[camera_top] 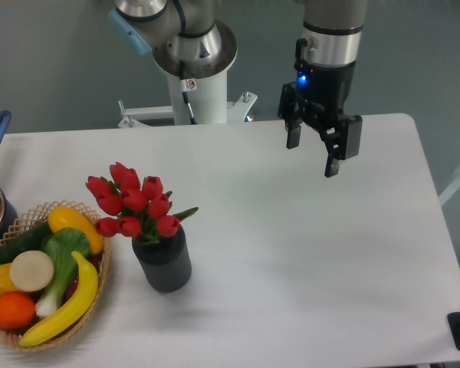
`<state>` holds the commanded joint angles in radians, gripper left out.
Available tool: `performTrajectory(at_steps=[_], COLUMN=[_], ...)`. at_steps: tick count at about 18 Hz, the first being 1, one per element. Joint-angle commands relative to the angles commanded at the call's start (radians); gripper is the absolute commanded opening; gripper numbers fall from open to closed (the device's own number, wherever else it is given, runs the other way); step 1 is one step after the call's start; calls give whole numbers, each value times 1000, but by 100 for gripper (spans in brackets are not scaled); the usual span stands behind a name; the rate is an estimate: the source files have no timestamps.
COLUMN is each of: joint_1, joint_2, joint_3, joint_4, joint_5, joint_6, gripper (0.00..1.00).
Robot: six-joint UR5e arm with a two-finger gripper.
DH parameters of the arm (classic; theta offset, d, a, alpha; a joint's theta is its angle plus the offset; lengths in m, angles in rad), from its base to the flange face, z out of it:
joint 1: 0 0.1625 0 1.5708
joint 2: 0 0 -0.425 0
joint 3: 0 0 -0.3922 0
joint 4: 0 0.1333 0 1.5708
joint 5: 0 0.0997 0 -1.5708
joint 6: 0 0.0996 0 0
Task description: Pick up the flowers from the vase
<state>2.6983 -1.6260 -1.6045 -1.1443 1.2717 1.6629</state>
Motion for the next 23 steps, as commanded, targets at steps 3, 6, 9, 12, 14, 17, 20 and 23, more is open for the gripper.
performTrajectory(at_steps=[3, 6, 9, 12, 14, 17, 20, 23], joint_1=[0, -8, -6, 0, 3, 0, -2, 0], joint_2=[2, 3, 5, 27, 32, 32, 32, 32], joint_3=[-6, -15, -23, -72, -107, -181, -227, -248], joint_4=[0, 2, 3, 9, 63, 185, 213, 210], joint_5=[0, -2, -18, -64, -98, -144, -213, -284], joint_6=[0, -11, -15, -35, -81, -210, -222, -282], gripper=[100, 100, 100, 100, 100, 100, 100, 100])
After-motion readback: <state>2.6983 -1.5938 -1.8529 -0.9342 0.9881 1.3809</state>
